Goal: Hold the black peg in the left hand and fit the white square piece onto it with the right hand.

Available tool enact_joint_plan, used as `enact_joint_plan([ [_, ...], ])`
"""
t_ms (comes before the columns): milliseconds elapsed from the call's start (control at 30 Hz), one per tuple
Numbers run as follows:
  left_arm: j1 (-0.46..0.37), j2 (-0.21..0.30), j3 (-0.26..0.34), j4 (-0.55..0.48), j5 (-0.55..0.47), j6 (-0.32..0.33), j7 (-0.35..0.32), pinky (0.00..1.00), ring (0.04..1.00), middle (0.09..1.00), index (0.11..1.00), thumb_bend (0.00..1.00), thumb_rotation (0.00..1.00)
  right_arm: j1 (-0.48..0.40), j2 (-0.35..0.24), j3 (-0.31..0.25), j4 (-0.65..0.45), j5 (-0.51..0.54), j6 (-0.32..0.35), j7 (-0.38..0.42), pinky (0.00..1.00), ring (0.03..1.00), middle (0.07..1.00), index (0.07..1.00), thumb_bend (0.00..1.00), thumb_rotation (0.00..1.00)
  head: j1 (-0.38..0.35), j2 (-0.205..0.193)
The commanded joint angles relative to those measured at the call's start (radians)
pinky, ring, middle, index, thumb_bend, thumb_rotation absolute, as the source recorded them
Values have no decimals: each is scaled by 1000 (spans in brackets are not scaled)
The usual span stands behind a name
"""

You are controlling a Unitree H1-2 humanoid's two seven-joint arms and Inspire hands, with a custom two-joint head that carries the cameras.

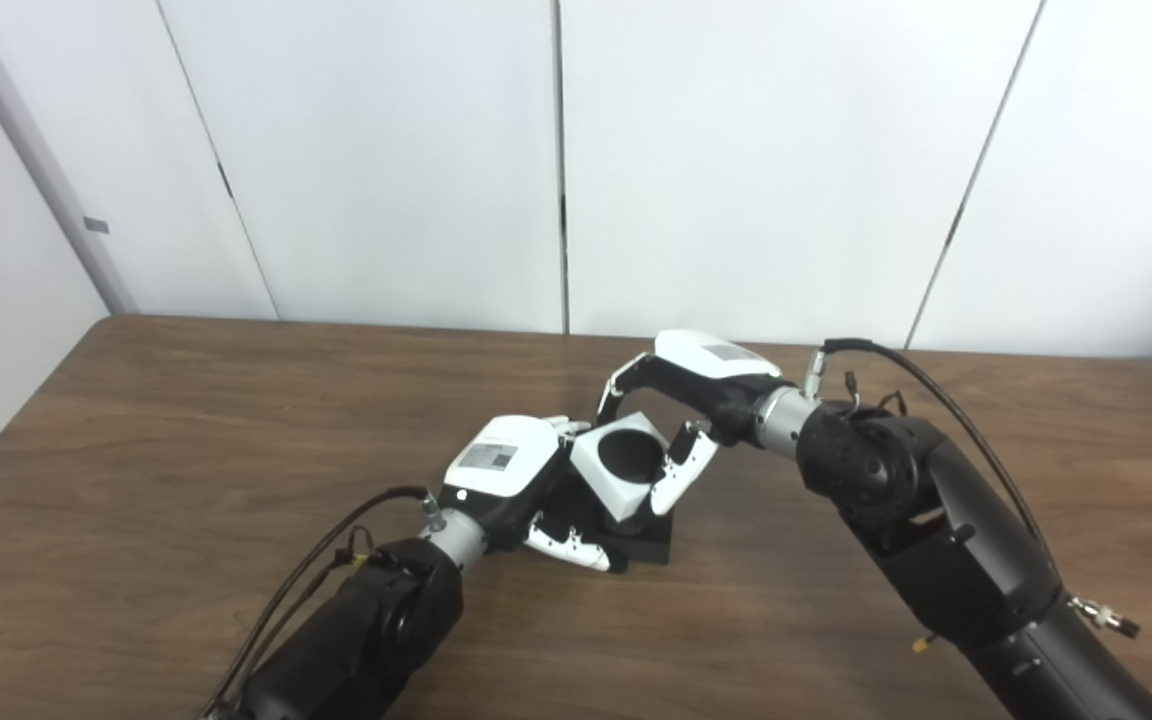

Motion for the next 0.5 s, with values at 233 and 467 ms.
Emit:
enact_joint_plan([
  [233, 63, -32, -87, 50, 23, 11, -150, 780, 890, 875, 491, 523, 72, -51, -14, 3, -26, 12, 8, 48, 817, 862, 824, 701, 893, 335, -3, 0],
  [467, 62, -29, -81, 51, 23, 9, -140, 755, 877, 877, 491, 523, 73, -48, -19, -4, -25, 15, -5, 43, 820, 857, 822, 700, 893, 294, -3, 0],
])
